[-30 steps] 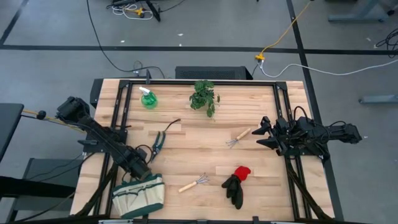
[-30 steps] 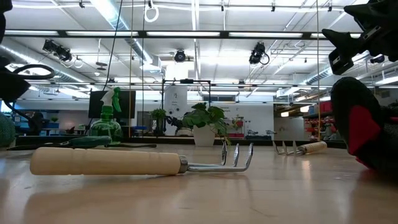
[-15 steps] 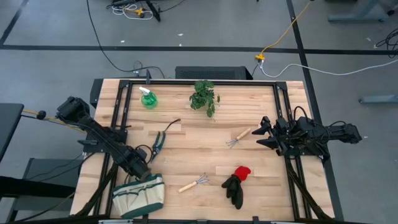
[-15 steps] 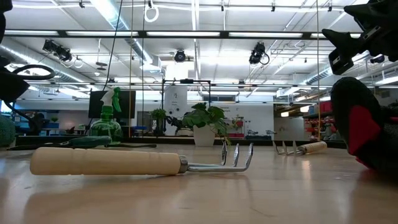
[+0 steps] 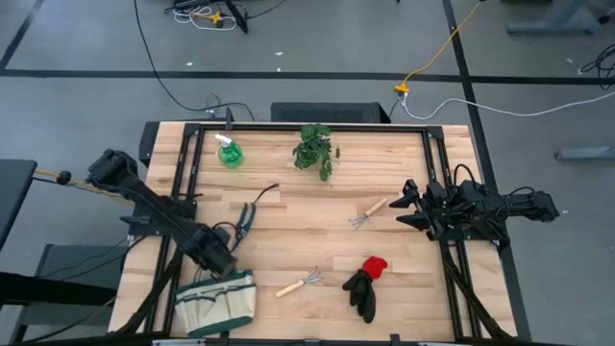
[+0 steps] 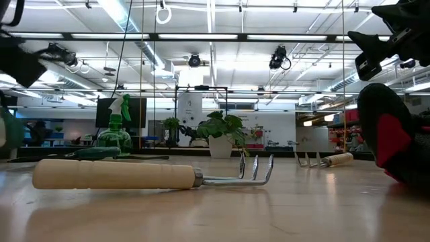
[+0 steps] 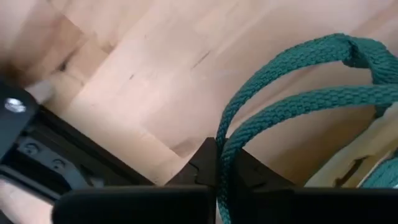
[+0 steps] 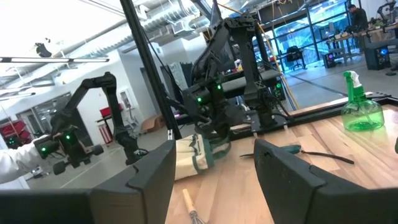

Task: Pick & Place Garden tools in Gardening bag
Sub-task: Prepare the green gardening bag

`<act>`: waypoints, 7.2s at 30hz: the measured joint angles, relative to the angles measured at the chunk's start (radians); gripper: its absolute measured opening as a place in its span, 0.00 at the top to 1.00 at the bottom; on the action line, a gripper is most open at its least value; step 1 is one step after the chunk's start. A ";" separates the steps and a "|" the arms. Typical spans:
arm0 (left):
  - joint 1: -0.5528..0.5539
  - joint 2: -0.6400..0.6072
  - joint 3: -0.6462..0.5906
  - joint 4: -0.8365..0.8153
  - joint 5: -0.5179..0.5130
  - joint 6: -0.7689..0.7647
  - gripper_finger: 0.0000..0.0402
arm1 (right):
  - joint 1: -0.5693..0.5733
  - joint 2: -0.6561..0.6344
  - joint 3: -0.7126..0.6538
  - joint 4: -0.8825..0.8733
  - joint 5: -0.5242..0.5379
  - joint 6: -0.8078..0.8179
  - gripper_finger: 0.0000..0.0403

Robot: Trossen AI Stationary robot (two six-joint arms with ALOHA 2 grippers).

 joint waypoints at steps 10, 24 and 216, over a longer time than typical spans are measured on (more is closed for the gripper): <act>0.031 0.000 0.210 -0.296 -0.154 0.014 0.98 | 0.000 0.000 0.000 0.000 0.000 0.002 0.45; 0.102 0.000 0.469 -0.599 -0.369 0.075 0.98 | 0.000 0.000 0.000 -0.006 0.027 0.002 0.45; 0.596 0.243 0.591 0.425 -0.431 1.080 0.94 | -0.007 1.336 0.958 -0.412 0.270 -0.315 0.63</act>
